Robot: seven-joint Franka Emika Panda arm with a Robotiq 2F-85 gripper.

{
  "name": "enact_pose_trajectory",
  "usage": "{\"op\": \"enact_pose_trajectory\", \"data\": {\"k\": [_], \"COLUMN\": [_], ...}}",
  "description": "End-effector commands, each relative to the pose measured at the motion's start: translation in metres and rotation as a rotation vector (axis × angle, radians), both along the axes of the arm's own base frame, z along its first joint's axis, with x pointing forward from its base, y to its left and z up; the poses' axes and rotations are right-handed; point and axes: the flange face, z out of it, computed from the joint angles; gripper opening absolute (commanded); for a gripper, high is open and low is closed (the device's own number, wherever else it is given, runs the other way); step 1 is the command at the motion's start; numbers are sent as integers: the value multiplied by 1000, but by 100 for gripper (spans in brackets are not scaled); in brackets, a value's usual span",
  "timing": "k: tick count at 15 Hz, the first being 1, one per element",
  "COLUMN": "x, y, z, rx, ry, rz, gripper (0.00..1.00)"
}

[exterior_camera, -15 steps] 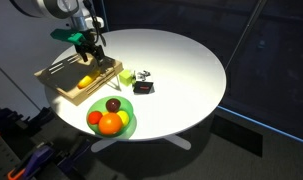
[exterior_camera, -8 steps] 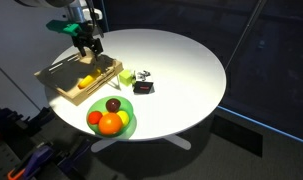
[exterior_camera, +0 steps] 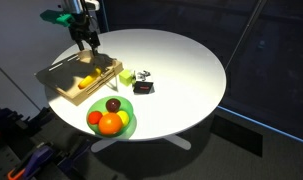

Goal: Put the banana on the table and then put it in the crate

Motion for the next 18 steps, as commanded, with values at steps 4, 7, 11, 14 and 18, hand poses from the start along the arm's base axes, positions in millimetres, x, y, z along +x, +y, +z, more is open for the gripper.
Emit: {"op": "enact_pose_trajectory", "data": {"k": [4, 7, 11, 14, 18], "x": [-17, -24, -34, -41, -51], "y": [3, 5, 9, 12, 14], "z": [33, 43, 57, 68, 82], "rx": [-19, -22, -31, -37, -34], "ry": [15, 29, 45, 43, 12], "rz": [-12, -5, 3, 1, -12], "gripper": [100, 100, 100, 100, 100]}}
